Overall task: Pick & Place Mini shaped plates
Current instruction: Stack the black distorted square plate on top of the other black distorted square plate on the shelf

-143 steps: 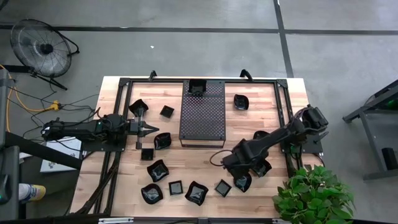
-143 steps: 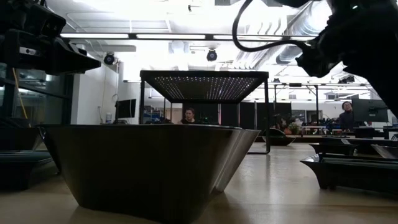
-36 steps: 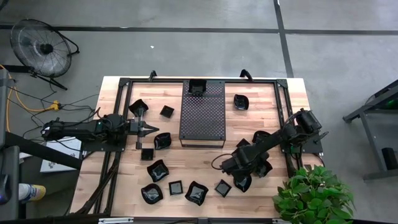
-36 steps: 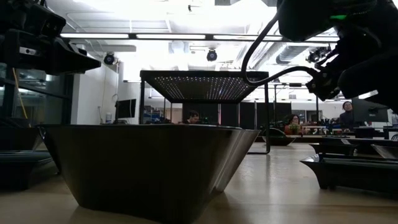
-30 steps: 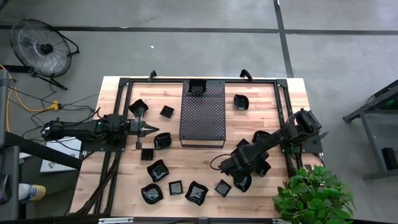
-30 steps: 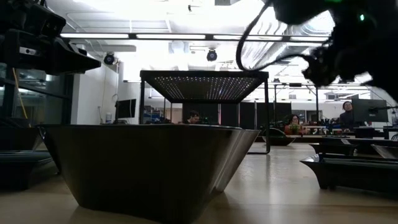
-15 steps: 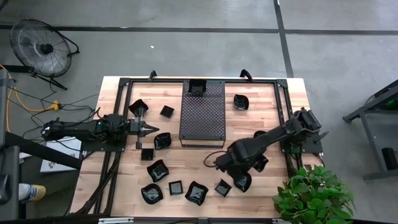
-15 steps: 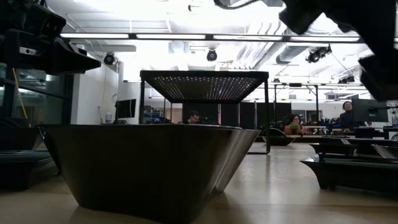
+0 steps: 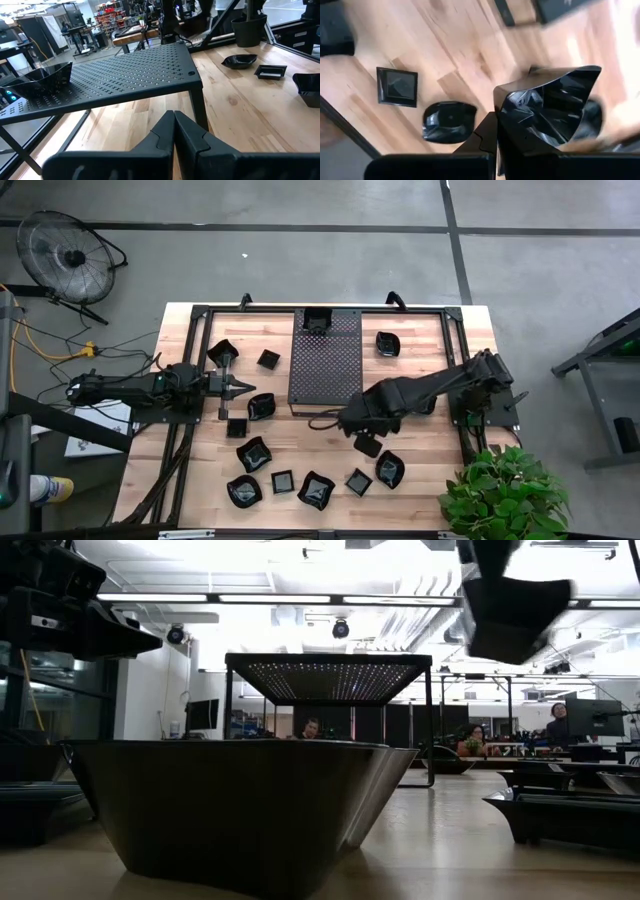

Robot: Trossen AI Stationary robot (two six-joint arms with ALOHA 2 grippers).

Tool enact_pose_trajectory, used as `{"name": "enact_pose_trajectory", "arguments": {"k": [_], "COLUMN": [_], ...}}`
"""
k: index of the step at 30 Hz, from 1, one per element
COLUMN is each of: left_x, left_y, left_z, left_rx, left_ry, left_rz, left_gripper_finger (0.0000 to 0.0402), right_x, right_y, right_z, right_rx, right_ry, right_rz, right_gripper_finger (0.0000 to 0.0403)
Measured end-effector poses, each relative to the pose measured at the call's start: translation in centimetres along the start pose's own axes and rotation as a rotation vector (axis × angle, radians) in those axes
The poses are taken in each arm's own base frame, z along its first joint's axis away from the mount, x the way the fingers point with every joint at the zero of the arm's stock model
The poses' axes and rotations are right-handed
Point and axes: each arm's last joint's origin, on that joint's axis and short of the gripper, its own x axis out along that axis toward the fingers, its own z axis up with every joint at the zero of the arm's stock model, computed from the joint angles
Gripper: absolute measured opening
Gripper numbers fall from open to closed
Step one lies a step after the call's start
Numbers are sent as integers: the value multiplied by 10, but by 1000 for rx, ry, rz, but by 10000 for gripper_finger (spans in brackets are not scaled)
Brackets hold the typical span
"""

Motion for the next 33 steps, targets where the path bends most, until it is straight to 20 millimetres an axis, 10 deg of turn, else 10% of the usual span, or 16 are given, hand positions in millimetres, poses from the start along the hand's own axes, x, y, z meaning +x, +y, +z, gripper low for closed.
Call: {"name": "enact_pose_trajectory", "arguments": {"k": [18,33], "left_x": [0,0], "left_y": [0,0], "left_z": [0,0], "left_rx": [0,0], "left_ry": [0,0], "left_rz": [0,0], "left_gripper_finger": [1,1], "right_x": [-17,-22], "right_y": [-24,-75], "right_z": [27,90], "right_rx": [-919,-1274], "right_ry": [-164,-261], "right_rz": [-320,-602], "right_gripper_finger": [0,0]}}
